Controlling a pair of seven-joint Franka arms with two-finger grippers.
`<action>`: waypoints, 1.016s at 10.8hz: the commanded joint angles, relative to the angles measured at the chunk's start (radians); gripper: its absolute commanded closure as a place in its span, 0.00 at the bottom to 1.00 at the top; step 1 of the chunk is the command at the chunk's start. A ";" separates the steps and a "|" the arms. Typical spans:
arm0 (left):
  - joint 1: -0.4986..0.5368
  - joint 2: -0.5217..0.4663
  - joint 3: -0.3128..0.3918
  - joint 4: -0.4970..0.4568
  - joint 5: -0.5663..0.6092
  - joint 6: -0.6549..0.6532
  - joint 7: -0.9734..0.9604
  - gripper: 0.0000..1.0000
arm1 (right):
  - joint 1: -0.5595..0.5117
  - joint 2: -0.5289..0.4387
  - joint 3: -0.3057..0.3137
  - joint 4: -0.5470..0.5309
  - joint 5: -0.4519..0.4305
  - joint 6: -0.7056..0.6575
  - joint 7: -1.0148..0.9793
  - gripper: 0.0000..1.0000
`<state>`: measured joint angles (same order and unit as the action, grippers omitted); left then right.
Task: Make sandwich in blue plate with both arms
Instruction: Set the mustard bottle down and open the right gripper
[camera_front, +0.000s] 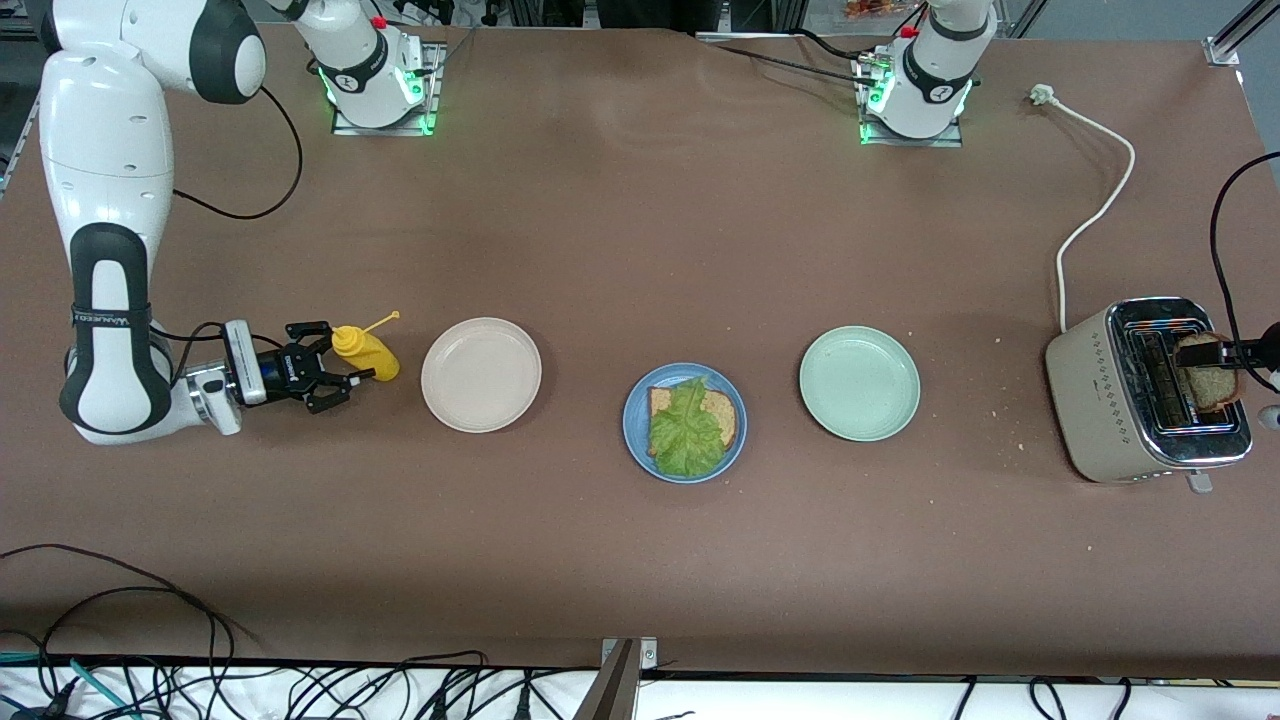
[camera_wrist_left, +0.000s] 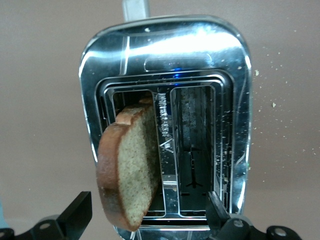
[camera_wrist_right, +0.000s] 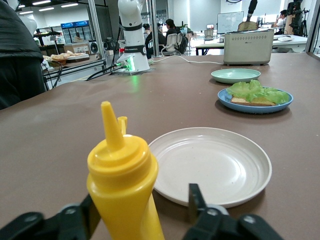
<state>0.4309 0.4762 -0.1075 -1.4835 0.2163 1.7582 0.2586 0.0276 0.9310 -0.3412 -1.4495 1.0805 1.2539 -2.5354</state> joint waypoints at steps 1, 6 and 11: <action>0.035 0.005 -0.008 0.006 -0.023 -0.002 0.022 0.00 | -0.058 0.005 0.008 0.026 0.027 -0.011 -0.005 0.00; 0.060 0.041 -0.011 0.008 -0.060 0.004 0.044 0.19 | -0.146 -0.004 -0.002 0.029 0.057 0.055 0.220 0.00; 0.060 0.038 -0.011 0.022 -0.061 -0.003 0.099 0.78 | -0.127 -0.096 -0.055 0.101 0.044 0.055 0.723 0.00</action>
<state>0.4775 0.5140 -0.1113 -1.4824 0.1776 1.7597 0.3013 -0.1147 0.8873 -0.3814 -1.3823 1.1282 1.3091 -2.0283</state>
